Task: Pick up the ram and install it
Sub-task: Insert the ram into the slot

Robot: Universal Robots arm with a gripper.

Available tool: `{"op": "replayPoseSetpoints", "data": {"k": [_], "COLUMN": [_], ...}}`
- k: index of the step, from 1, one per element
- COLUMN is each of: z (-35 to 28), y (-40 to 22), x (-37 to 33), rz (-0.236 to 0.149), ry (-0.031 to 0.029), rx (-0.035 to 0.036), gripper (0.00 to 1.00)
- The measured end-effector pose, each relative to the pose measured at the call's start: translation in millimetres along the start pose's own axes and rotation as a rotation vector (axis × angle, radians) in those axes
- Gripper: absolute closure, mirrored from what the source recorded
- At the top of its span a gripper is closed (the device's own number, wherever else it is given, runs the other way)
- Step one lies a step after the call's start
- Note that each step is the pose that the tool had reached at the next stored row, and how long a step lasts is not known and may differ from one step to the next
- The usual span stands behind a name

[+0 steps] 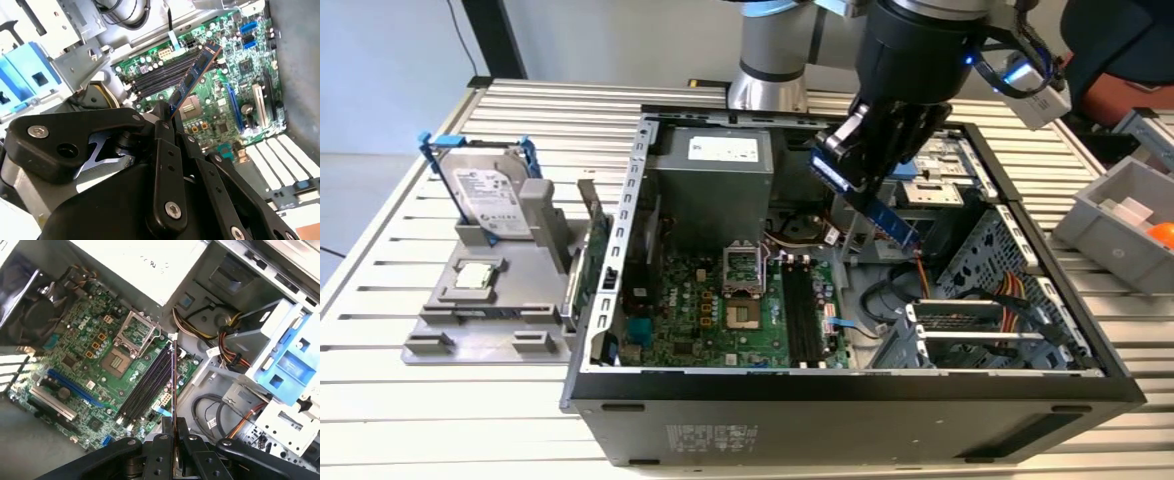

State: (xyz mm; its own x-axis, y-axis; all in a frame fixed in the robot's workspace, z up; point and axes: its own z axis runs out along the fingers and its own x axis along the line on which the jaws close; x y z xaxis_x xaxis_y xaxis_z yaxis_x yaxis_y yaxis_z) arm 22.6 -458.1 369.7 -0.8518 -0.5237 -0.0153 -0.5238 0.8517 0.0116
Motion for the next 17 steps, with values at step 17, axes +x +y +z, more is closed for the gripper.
{"op": "replayPoseSetpoints", "data": {"k": [17], "z": [2.4], "y": [0.0], "x": [0.0], "rz": [0.31], "ry": [-0.0036], "rx": [0.0048], "gripper": [1.0]}}
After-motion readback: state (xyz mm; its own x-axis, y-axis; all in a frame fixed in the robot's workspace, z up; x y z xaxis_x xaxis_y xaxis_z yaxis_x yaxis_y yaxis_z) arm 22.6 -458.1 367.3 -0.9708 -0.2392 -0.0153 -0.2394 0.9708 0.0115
